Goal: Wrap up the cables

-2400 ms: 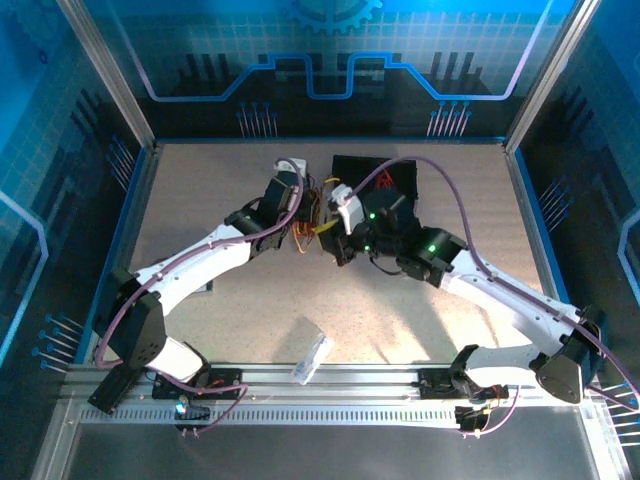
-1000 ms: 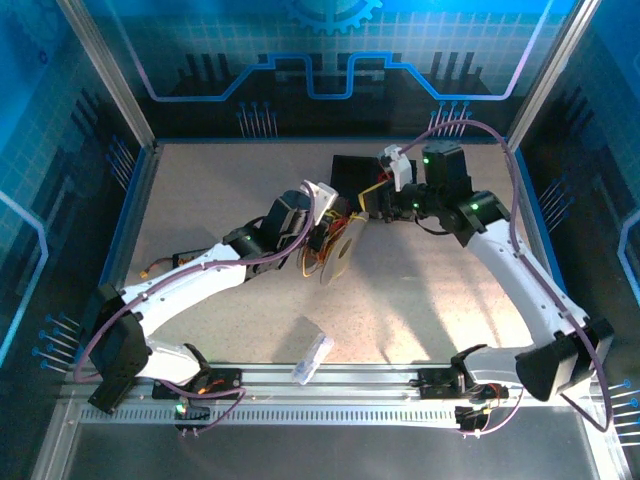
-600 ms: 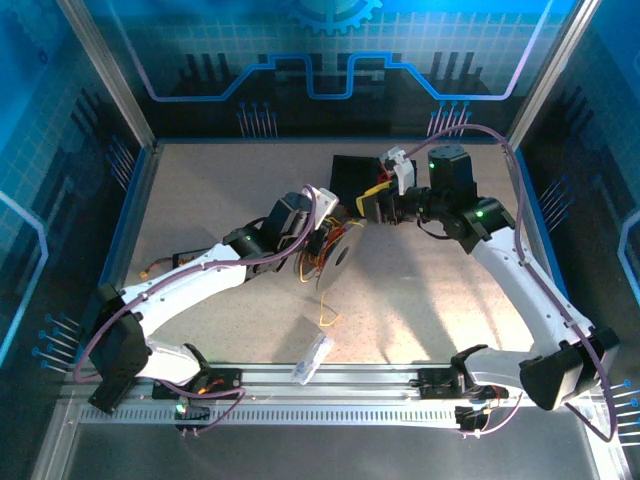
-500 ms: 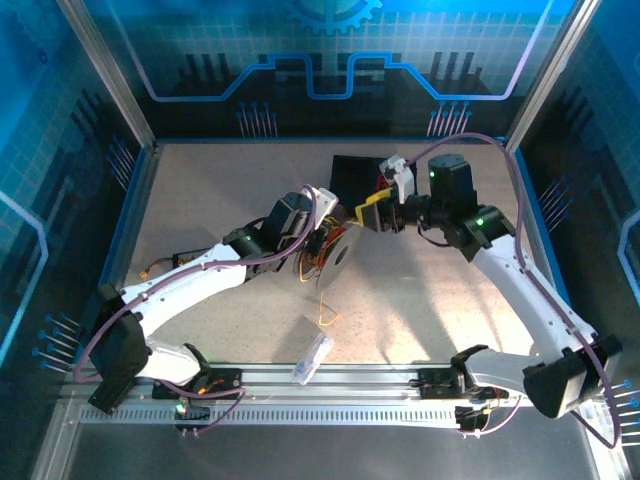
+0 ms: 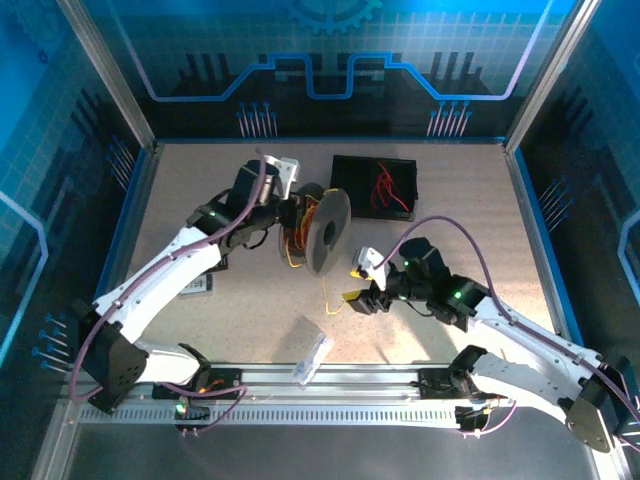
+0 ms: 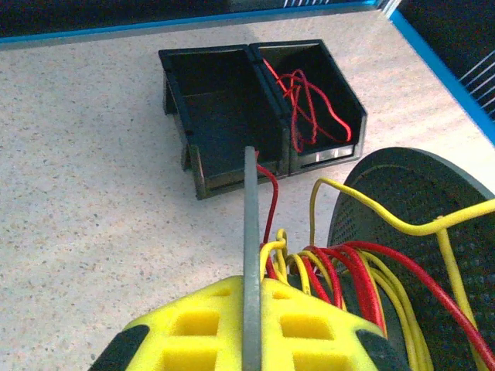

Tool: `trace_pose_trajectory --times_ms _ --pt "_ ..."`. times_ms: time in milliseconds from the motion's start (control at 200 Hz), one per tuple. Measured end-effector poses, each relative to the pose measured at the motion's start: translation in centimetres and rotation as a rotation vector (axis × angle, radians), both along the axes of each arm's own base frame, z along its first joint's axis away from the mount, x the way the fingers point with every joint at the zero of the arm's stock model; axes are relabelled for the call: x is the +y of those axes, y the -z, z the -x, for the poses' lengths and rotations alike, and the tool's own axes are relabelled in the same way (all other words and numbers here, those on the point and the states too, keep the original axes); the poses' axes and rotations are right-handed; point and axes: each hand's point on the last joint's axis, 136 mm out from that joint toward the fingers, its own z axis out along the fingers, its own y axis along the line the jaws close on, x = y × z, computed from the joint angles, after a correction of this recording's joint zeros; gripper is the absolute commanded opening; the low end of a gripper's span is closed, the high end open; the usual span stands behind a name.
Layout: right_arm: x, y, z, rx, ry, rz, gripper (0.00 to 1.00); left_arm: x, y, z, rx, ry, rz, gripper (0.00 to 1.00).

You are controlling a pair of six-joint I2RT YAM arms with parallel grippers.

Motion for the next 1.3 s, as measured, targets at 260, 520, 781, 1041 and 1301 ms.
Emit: trace_pose_trajectory --times_ms 260,520,781,1041,1301 --pt "1.0 2.4 0.9 -0.163 -0.089 0.041 0.61 1.2 -3.3 1.5 0.010 0.018 0.077 0.00" --pt "2.2 1.8 1.9 -0.271 -0.165 0.024 0.62 1.4 -3.6 2.0 0.027 0.023 0.096 0.00" --pt "2.6 1.8 2.8 -0.281 -0.218 0.017 0.34 1.7 -3.6 1.9 0.036 0.015 0.104 0.00" --pt "3.7 2.0 3.9 -0.235 -0.269 0.005 0.32 2.0 -3.6 1.7 0.036 0.005 0.105 0.00" --pt "4.5 1.5 5.2 -0.234 -0.308 -0.023 0.23 2.0 -3.0 1.4 0.058 -0.010 0.111 0.00"
